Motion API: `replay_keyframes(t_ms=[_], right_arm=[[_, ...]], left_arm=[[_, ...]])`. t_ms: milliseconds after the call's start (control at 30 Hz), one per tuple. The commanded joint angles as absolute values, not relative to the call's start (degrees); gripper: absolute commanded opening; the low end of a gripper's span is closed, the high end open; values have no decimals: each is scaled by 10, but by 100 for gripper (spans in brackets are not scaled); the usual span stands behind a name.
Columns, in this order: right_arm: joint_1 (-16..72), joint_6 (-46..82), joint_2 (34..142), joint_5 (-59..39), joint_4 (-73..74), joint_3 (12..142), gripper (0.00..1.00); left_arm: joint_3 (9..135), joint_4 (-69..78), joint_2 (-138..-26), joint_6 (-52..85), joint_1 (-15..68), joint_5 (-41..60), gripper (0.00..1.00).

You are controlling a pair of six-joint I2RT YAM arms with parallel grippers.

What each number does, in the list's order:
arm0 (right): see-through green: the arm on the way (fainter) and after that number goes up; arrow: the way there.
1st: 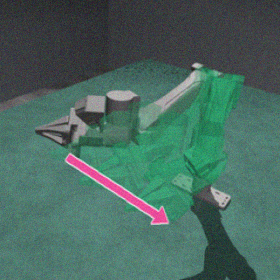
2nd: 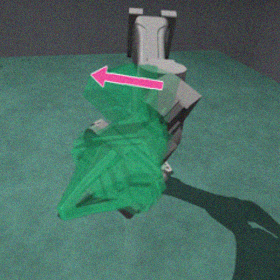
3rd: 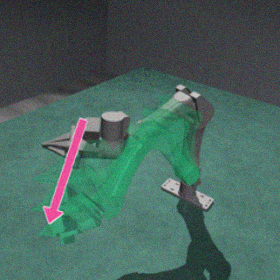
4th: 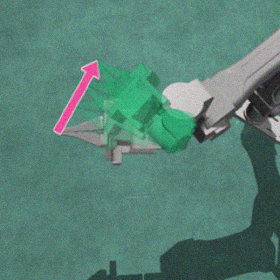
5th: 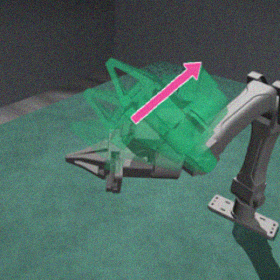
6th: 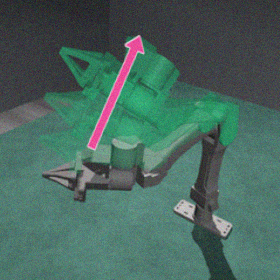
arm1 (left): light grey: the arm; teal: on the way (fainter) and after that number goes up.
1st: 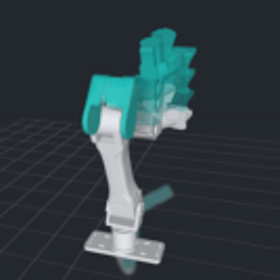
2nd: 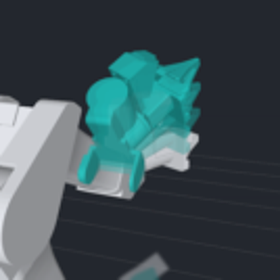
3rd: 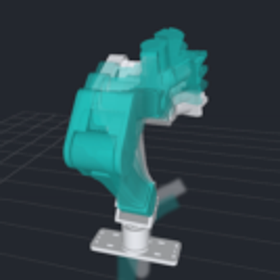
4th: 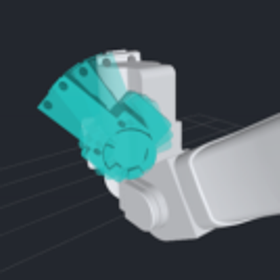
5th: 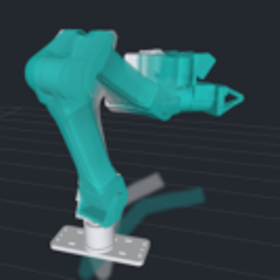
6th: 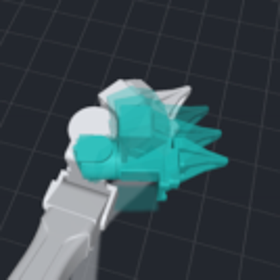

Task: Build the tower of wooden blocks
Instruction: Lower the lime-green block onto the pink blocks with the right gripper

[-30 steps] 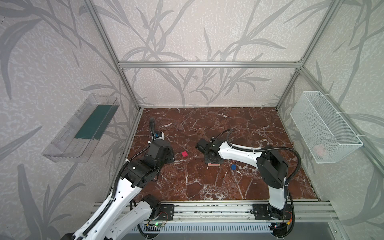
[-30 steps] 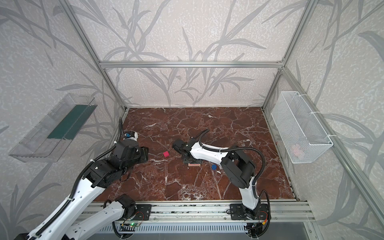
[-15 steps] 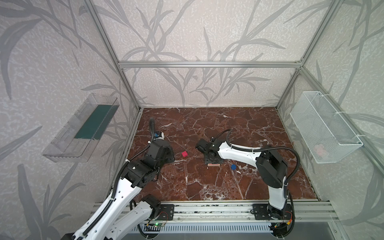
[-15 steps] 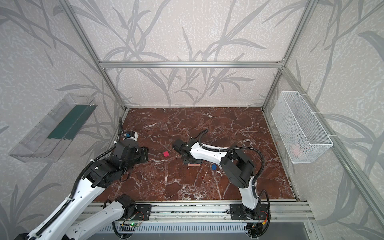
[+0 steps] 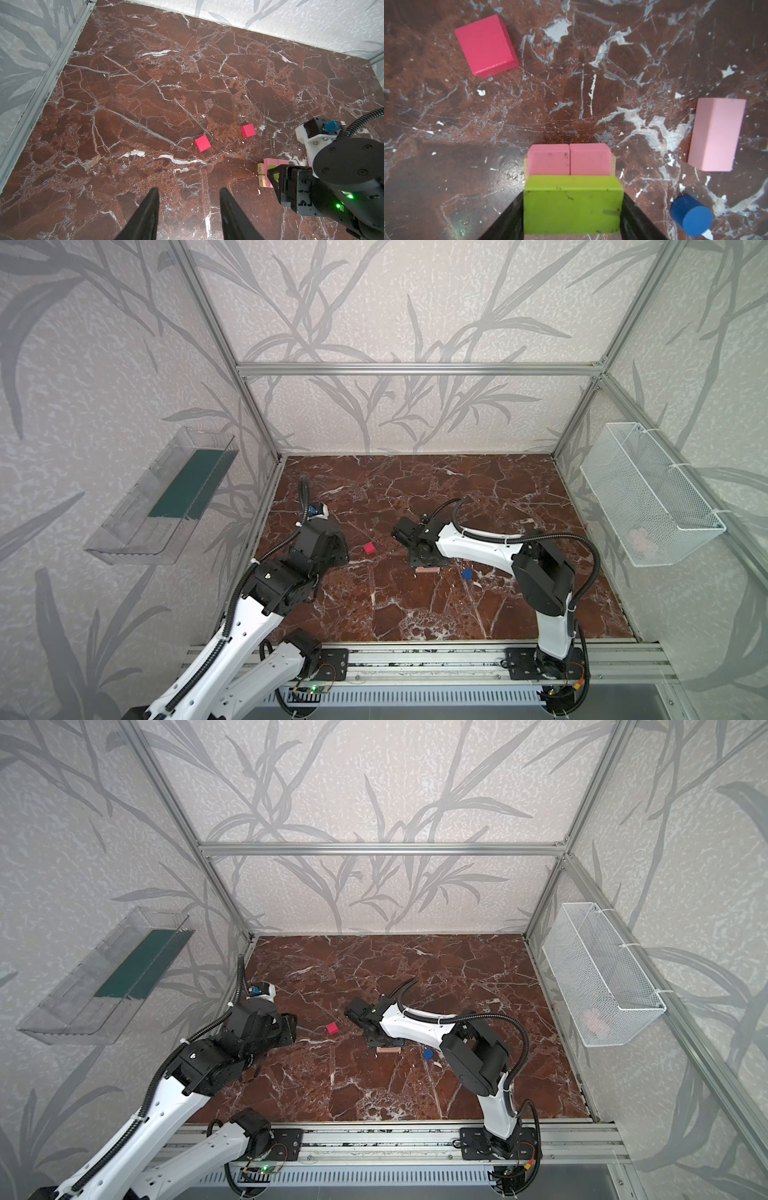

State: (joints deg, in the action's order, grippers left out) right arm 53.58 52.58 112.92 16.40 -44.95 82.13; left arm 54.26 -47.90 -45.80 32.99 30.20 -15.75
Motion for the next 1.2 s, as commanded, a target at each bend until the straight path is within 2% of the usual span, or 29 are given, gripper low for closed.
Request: replay_keyframes(t_ms=[0,867,1167], right_arm=[[532,521,1137,170,-458,833,68],[531,504,1141,163,-458,839,68],[531,504,1137,162,-457,839,73]], left_arm=[[535,-478,-457,327,298,-160,46],[534,-475,-461,325,295,-156,46],[534,-475,-460,326,294,-154,46]])
